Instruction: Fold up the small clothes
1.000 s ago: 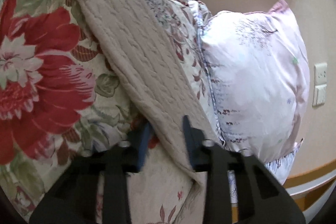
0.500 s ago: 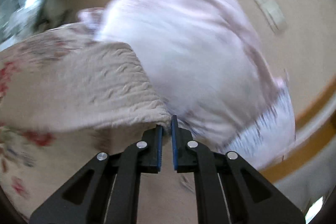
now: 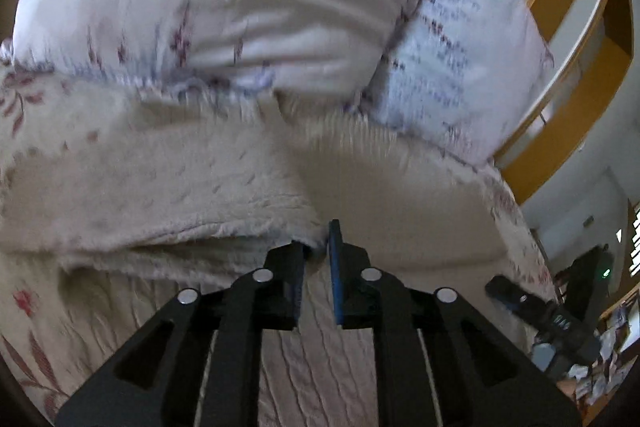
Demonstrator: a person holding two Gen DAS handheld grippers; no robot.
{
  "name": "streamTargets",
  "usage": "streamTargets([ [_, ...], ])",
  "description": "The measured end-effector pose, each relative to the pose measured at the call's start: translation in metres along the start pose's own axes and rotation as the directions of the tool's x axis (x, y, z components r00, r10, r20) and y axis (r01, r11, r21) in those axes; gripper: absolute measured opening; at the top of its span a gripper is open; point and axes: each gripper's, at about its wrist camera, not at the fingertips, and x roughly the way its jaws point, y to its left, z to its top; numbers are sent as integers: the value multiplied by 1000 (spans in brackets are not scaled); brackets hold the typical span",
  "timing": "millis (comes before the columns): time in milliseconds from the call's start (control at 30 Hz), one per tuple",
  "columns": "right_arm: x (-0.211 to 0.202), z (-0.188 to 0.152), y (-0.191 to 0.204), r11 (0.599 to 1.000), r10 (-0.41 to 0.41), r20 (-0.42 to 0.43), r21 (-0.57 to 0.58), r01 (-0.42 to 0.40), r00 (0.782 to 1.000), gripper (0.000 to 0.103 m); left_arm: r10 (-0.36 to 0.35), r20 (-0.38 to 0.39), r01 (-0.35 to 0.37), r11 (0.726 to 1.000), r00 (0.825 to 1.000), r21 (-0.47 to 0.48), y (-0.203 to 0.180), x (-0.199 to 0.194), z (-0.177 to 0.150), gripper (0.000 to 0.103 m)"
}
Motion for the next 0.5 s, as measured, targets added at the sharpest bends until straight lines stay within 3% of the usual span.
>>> streamTargets([
  [67, -7, 3, 17, 997, 10, -17, -71, -11, 1000, 79, -14, -6, 14, 1000, 1000, -25, 7, -3, -5, 48],
  [133, -12, 7, 35, 990, 15, -16, -141, -17, 1000, 79, -46, 18, 47, 995, 999, -88, 20, -14, -8, 59],
  [200, -17, 10, 57, 973, 28, -13, -230, -31, 1000, 79, -90, 29, 94, 981, 995, -171, 37, -22, -11, 59],
  [300, -14, 11, 79, 955, 51, -23, -291, -56, 998, 79, -125, 48, 134, 937, 991, -322, 66, -25, -8, 59],
  [500, 7, 12, 102, 949, 112, -81, -286, -130, 990, 78, -178, 91, 198, 804, 980, -561, 114, -25, -8, 50],
])
